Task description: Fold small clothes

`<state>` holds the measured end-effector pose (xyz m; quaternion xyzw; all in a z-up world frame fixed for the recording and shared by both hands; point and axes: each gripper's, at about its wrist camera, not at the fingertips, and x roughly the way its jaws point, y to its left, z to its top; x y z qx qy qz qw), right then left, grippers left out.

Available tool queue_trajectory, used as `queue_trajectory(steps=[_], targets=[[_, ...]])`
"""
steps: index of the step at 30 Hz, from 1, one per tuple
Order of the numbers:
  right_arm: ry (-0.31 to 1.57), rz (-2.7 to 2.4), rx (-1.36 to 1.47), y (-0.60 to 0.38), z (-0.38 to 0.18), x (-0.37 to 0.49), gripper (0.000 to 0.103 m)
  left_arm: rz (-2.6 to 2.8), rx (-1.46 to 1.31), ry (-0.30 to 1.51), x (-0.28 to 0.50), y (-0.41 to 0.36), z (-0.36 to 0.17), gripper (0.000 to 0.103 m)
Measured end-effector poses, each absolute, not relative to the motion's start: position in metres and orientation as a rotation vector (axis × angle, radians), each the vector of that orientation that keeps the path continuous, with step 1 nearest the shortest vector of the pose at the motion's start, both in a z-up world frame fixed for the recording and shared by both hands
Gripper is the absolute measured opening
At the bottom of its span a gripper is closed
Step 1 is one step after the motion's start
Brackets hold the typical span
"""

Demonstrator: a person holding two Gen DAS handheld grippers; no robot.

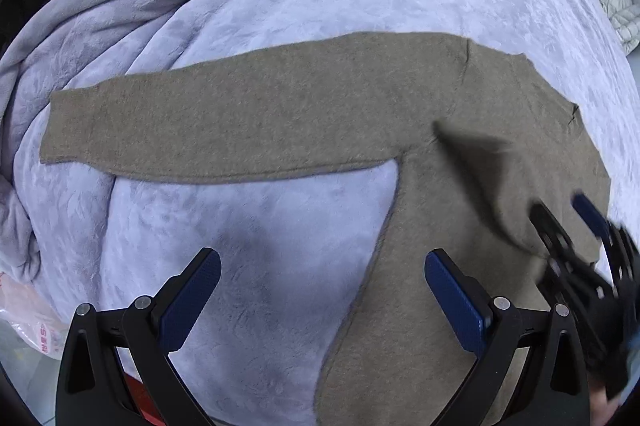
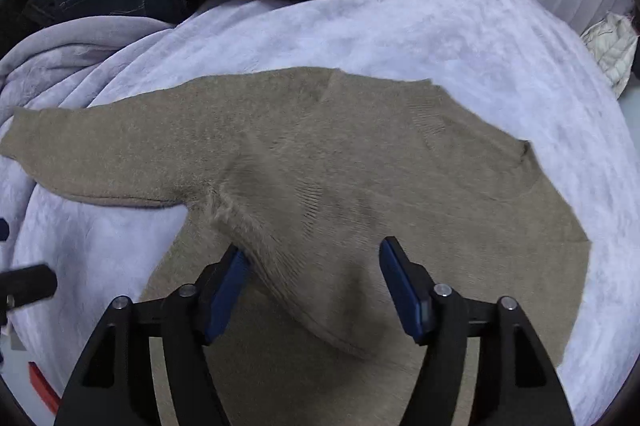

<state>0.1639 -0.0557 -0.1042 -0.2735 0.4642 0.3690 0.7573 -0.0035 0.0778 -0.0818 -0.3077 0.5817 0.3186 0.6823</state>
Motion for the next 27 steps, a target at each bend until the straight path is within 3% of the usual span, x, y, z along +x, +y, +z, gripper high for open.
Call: queue_trajectory(steps=[4, 11, 15, 18, 21, 24, 27], targets=[[1.019, 0.654, -0.549, -0.138, -0.092, 0.189, 0.076, 0.62, -0.651, 1.299, 0.039, 0.053, -0.085, 0.102], [1.072, 0.31, -0.613, -0.239, -0.128, 0.272, 0.076, 0.461, -0.52, 1.317, 0.141, -0.008, -0.123, 0.102], [1.137, 0.245, -0.603, -0.267, -0.148, 0.308, 0.075, 0.561, -0.48, 1.468, 0.155, -0.002, -0.181, 0.102], [1.168, 0.253, -0.523, -0.297, -0.142, 0.325, 0.079, 0.588, -0.536, 1.455, 0.144, 0.009, -0.183, 0.103], [1.086, 0.192, -0.638, -0.299, -0.122, 0.327, 0.079, 0.604, -0.553, 1.405, 0.144, 0.009, -0.16, 0.103], [1.062, 0.338, -0.454, -0.29, -0.091, 0.337, 0.079, 0.57, -0.551, 1.347, 0.159, -0.001, -0.145, 0.103], [1.099, 0.555, -0.412, -0.24, -0.094, 0.342, 0.08, 0.505, -0.492, 1.363, 0.181, -0.021, -0.153, 0.103]])
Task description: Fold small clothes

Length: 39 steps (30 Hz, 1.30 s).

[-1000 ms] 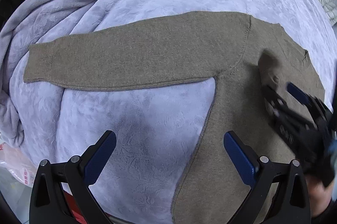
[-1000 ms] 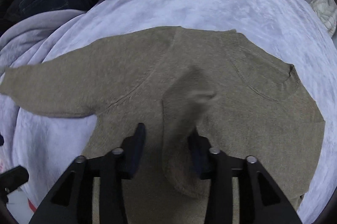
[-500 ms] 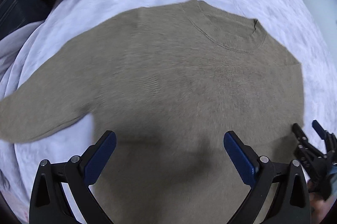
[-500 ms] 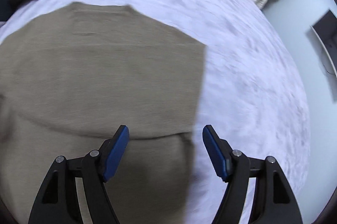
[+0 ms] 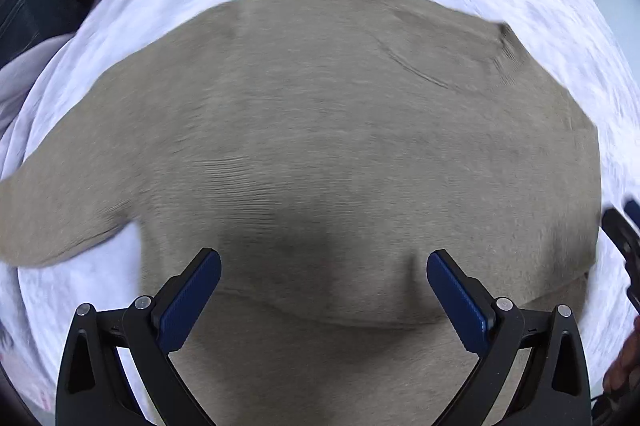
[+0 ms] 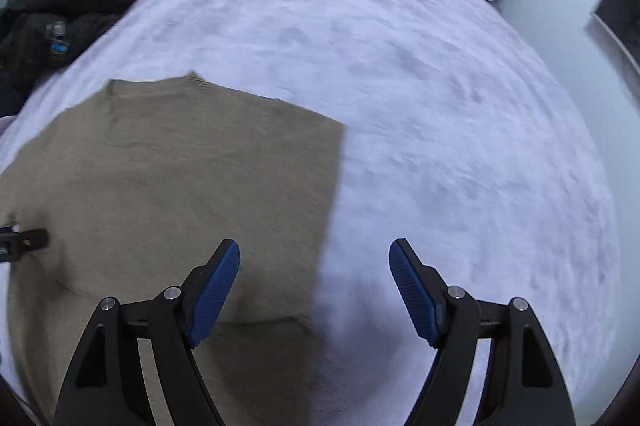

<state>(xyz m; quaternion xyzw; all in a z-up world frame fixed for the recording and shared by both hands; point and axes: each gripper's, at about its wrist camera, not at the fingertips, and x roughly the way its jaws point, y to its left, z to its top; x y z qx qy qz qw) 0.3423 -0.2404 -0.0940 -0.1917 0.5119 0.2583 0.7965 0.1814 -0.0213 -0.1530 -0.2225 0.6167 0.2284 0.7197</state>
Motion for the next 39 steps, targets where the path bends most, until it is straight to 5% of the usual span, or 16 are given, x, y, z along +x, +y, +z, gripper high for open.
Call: queue_trajectory(steps=[6, 14, 24, 28, 37, 39], targets=[[1.174, 0.69, -0.605, -0.183, -0.158, 0.36, 0.079, 0.55, -0.484, 1.404, 0.172, -0.007, -0.178, 0.103], [1.196, 0.355, -0.358, -0.252, -0.129, 0.425, 0.08, 0.683, -0.666, 1.331, 0.091, 0.053, -0.151, 0.103], [1.119, 0.415, -0.621, -0.101, -0.154, 0.309, 0.08, 1.198, -1.035, 1.097, -0.106, 0.2, -0.128, 0.103], [1.186, 0.542, -0.522, -0.085, -0.138, 0.296, 0.08, 1.261, -1.183, 0.959, -0.165, 0.247, -0.127, 0.103], [1.161, 0.519, -0.652, -0.072, -0.119, 0.269, 0.08, 1.163, -1.384, 0.875, -0.157, 0.303, -0.176, 0.103], [1.148, 0.509, -0.654, -0.073, -0.117, 0.244, 0.08, 1.187, -1.42, 0.815, -0.162, 0.304, -0.17, 0.092]])
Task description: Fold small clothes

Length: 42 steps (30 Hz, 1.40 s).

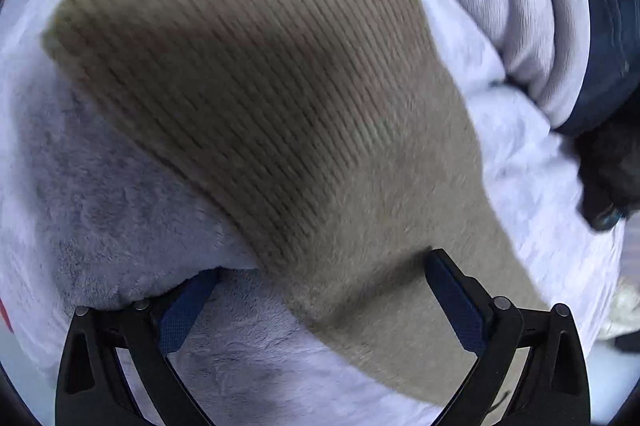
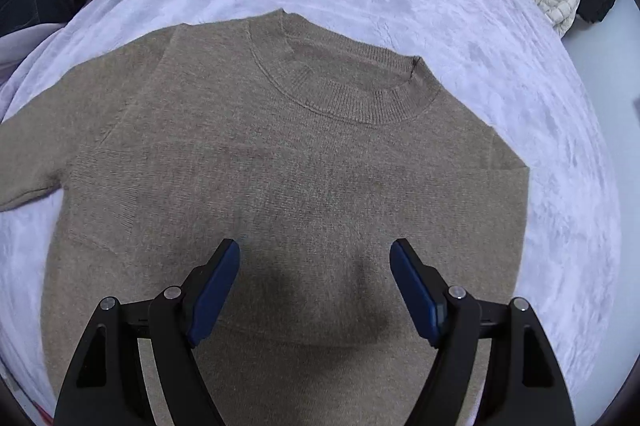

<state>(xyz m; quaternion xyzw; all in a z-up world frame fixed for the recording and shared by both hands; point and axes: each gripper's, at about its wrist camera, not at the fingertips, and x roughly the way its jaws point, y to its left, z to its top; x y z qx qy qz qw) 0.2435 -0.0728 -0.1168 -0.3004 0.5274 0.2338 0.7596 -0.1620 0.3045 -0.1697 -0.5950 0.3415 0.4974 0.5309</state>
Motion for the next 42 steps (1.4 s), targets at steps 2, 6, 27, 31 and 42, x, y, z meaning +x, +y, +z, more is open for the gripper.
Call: queue_trajectory(steps=[2, 6, 27, 31, 42], targets=[[1.156, 0.495, -0.637, -0.069, -0.116, 0.247, 0.08, 1.159, -1.381, 0.82, -0.161, 0.306, -0.157, 0.046], [1.18, 0.426, -0.604, -0.05, -0.13, 0.261, 0.08, 1.103, -1.27, 0.86, -0.161, 0.307, -0.136, 0.017], [1.257, 0.968, -0.659, 0.161, -0.149, 0.1, 0.079, 1.076, -1.048, 0.842, -0.137, 0.305, -0.097, 0.01], [1.128, 0.964, -0.701, 0.114, -0.103, 0.111, 0.08, 1.064, -0.958, 0.822, -0.109, 0.293, -0.076, 0.009], [1.179, 0.484, -0.572, -0.147, -0.075, 0.23, 0.08, 0.803, -0.533, 0.948, 0.076, 0.14, -0.014, 0.008]])
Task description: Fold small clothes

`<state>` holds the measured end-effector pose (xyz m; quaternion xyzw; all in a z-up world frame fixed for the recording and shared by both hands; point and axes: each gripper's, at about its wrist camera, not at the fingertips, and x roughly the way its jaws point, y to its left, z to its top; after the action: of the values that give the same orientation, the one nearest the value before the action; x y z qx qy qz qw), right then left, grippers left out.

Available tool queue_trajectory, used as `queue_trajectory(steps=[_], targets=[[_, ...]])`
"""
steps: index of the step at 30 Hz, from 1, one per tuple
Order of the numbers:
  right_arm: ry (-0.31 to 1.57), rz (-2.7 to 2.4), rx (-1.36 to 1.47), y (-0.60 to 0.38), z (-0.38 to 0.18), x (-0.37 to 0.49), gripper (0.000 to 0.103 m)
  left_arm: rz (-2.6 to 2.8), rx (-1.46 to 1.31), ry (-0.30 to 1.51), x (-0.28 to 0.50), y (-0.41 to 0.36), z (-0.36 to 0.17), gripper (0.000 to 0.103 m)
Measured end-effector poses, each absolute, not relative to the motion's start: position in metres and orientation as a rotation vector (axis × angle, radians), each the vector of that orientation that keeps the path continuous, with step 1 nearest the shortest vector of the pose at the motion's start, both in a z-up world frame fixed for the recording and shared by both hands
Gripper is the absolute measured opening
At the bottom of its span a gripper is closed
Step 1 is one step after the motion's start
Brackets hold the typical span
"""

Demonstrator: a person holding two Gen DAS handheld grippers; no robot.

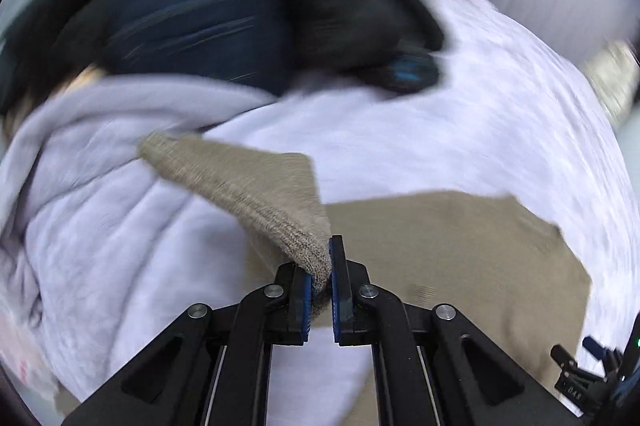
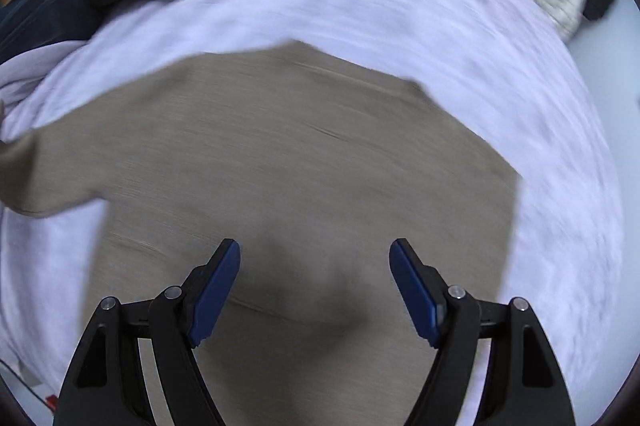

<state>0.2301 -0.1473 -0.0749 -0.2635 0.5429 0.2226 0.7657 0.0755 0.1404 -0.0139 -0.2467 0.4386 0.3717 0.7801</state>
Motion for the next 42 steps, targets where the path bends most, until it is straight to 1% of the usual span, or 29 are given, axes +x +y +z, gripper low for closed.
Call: queue_trajectory(steps=[3, 6, 11, 15, 19, 22, 25, 29, 30, 31, 32, 33, 34, 35, 38, 42], targets=[[1.206, 0.415, -0.515, -0.206, -0.069, 0.241, 0.08, 0.691, -0.419, 0.958, 0.128, 0.075, -0.002, 0.008], [1.229, 0.36, -0.46, -0.257, -0.066, 0.256, 0.08, 0.553, -0.344, 1.005, 0.184, 0.004, -0.009, 0.008], [1.269, 0.288, -0.403, -0.324, -0.071, 0.274, 0.08, 0.391, -0.257, 1.153, 0.259, -0.1, -0.065, 0.008], [1.284, 0.264, -0.406, -0.361, -0.079, 0.286, 0.08, 0.388, -0.2, 1.239, 0.294, -0.148, -0.108, 0.008], [1.291, 0.28, -0.395, -0.386, -0.083, 0.295, 0.08, 0.425, -0.212, 1.278, 0.293, -0.157, -0.13, 0.008], [1.277, 0.321, -0.396, -0.394, -0.083, 0.297, 0.08, 0.44, -0.242, 1.304, 0.292, -0.159, -0.132, 0.009], [1.27, 0.344, -0.407, -0.395, -0.083, 0.3, 0.08, 0.42, -0.198, 1.326, 0.286, -0.174, -0.133, 0.009], [1.256, 0.397, -0.363, -0.394, -0.075, 0.303, 0.08, 0.339, -0.152, 1.33, 0.256, -0.186, -0.123, 0.01], [1.255, 0.414, -0.341, -0.393, -0.073, 0.304, 0.08, 0.326, -0.145, 1.335, 0.247, -0.182, -0.121, 0.012], [1.255, 0.437, -0.309, -0.392, -0.071, 0.306, 0.08, 0.319, -0.142, 1.329, 0.238, -0.182, -0.117, 0.036], [1.255, 0.472, -0.261, -0.389, -0.069, 0.309, 0.08, 0.323, -0.147, 1.311, 0.225, -0.179, -0.111, 0.078], [1.258, 0.499, -0.224, -0.384, -0.069, 0.311, 0.08, 0.34, -0.15, 1.288, 0.216, -0.173, -0.105, 0.092], [1.263, 0.529, -0.187, -0.378, -0.069, 0.313, 0.08, 0.355, -0.154, 1.24, 0.206, -0.165, -0.096, 0.094], [1.265, 0.567, -0.152, -0.371, -0.071, 0.315, 0.08, 0.348, -0.162, 1.215, 0.195, -0.16, -0.088, 0.094], [1.284, 0.683, -0.109, -0.34, -0.08, 0.314, 0.08, 0.364, -0.183, 1.233, 0.177, -0.14, -0.083, 0.094], [1.332, 0.807, -0.004, -0.304, -0.096, 0.314, 0.08, 0.474, -0.236, 1.25, 0.155, -0.09, -0.09, 0.094]])
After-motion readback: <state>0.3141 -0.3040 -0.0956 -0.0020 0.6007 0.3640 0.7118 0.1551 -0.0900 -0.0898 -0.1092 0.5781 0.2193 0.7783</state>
